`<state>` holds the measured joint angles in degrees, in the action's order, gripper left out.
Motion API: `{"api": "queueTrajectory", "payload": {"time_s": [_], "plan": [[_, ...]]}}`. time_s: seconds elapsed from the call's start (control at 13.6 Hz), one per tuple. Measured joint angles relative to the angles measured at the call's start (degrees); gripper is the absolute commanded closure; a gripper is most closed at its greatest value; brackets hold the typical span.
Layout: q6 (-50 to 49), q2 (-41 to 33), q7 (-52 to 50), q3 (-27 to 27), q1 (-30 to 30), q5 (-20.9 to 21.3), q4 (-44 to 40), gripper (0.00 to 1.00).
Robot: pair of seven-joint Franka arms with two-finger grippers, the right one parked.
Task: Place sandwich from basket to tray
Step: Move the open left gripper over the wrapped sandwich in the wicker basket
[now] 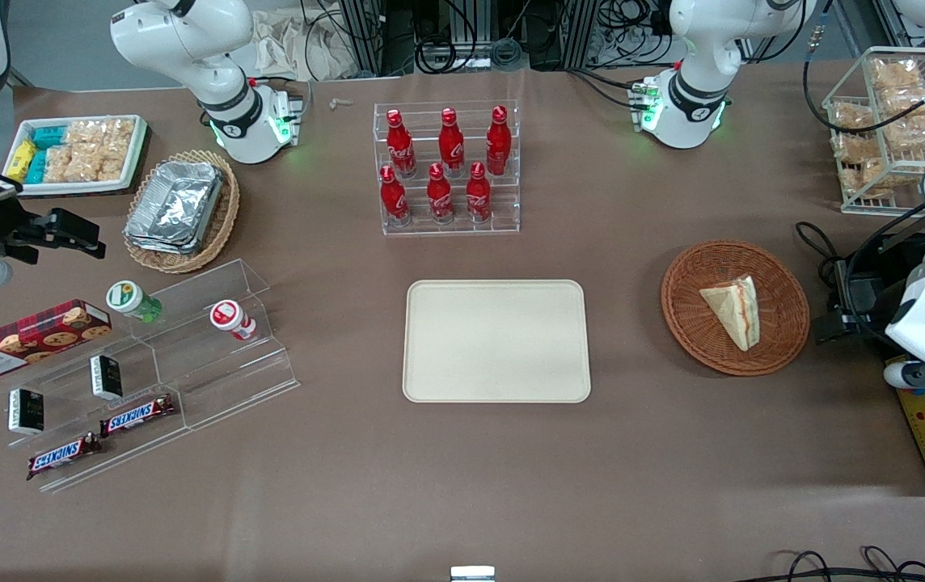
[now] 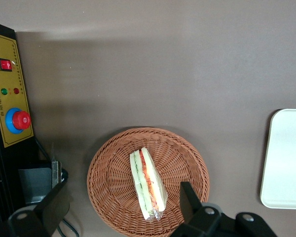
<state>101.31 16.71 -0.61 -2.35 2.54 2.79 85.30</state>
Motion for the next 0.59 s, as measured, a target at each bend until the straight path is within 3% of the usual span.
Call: {"api": "queueTrajectory", "payload": {"time_s": [0.59], "plan": [[-0.7,0.5,-0.2,0.0,0.0,0.0,0.1,0.00]]}}
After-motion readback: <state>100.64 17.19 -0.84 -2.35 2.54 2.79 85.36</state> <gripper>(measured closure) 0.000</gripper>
